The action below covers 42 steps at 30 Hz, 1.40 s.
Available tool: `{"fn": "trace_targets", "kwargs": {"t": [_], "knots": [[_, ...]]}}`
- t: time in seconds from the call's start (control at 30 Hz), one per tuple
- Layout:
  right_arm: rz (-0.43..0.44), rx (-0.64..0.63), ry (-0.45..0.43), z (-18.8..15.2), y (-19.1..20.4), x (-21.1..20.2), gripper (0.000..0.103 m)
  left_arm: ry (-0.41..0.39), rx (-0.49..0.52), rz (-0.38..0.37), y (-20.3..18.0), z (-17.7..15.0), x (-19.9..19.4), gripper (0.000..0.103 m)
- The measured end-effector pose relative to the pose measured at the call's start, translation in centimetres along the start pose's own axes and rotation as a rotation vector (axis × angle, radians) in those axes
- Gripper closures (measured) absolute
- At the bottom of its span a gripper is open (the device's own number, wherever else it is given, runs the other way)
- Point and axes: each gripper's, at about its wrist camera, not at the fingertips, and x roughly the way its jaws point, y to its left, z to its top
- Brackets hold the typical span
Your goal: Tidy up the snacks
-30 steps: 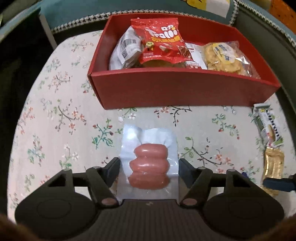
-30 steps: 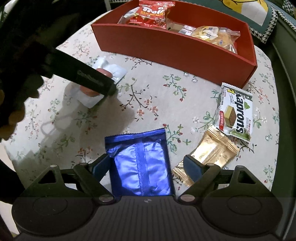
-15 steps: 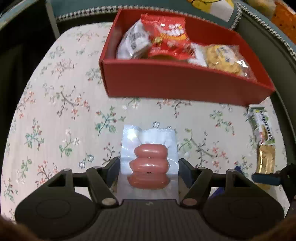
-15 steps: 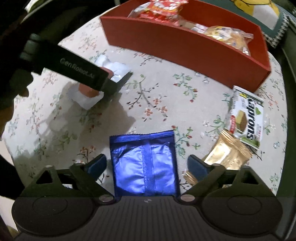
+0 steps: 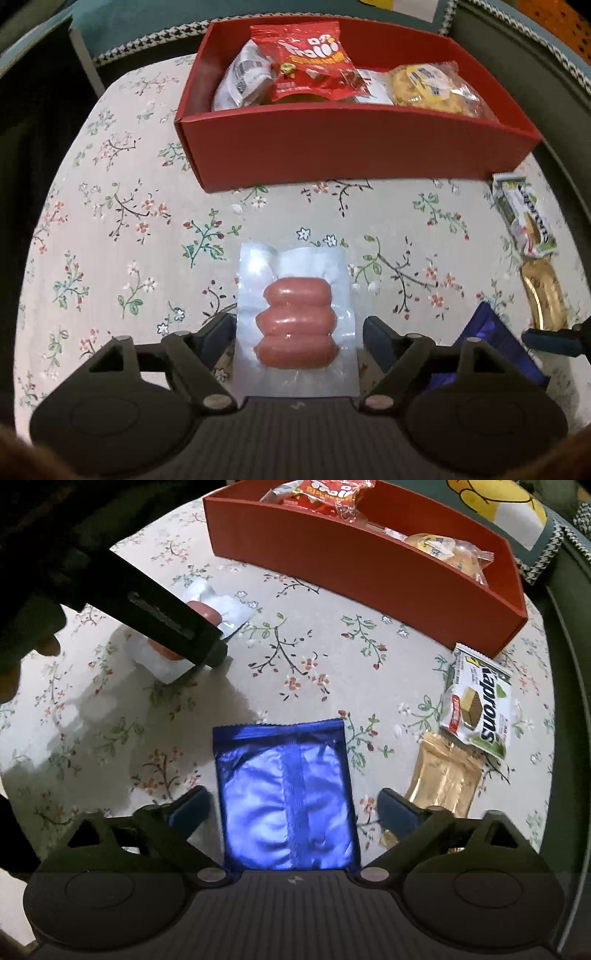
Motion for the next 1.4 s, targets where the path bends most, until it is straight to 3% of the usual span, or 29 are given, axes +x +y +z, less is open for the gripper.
{"fn": "trace_targets", "kwargs": {"t": [0.03, 0.07, 0.27, 0.53, 0.7, 0.87, 1.03, 1.2, 1.4], "knots": [[0.002, 0.000, -0.005, -0.1, 0.2, -0.4, 0.022, -0.003, 0.006, 0.007, -0.1, -0.1, -0.1, 0.000], [0.005, 0.003, -0.009, -0.1, 0.2, -0.7, 0.027, -0.006, 0.004, 0.008, 0.0, -0.1, -0.1, 0.000], [0.019, 0.048, -0.028, -0.5, -0.6, -1.6, 0.031, -0.010, -0.062, -0.016, 1.0, -0.1, -0.9, 0.000], [0.044, 0.080, -0.083, -0.2, -1.3, -2.9, 0.032, -0.051, -0.113, -0.062, 1.8, 0.0, -2.6, 0.000], [0.049, 0.106, -0.113, -0.1, -1.9, -3.8, 0.032, -0.036, -0.097, -0.072, 1.4, -0.5, -2.5, 0.000], [0.058, 0.104, -0.106, -0.2, -1.7, -3.5, 0.032, 0.005, -0.090, -0.048, 1.3, -0.8, -1.2, 0.000], [0.070, 0.117, -0.097, -0.2, -1.9, -3.2, 0.032, -0.012, -0.106, -0.033, 1.3, -0.1, -0.5, 0.000], [0.068, 0.117, -0.093, -0.3, -2.0, -2.9, 0.032, -0.031, -0.049, 0.026, 0.4, -0.6, -0.5, 0.000], [0.071, 0.125, -0.140, 0.2, -2.1, -3.9, 0.032, -0.039, -0.101, 0.003, 1.1, -0.7, -1.2, 0.000]]}}
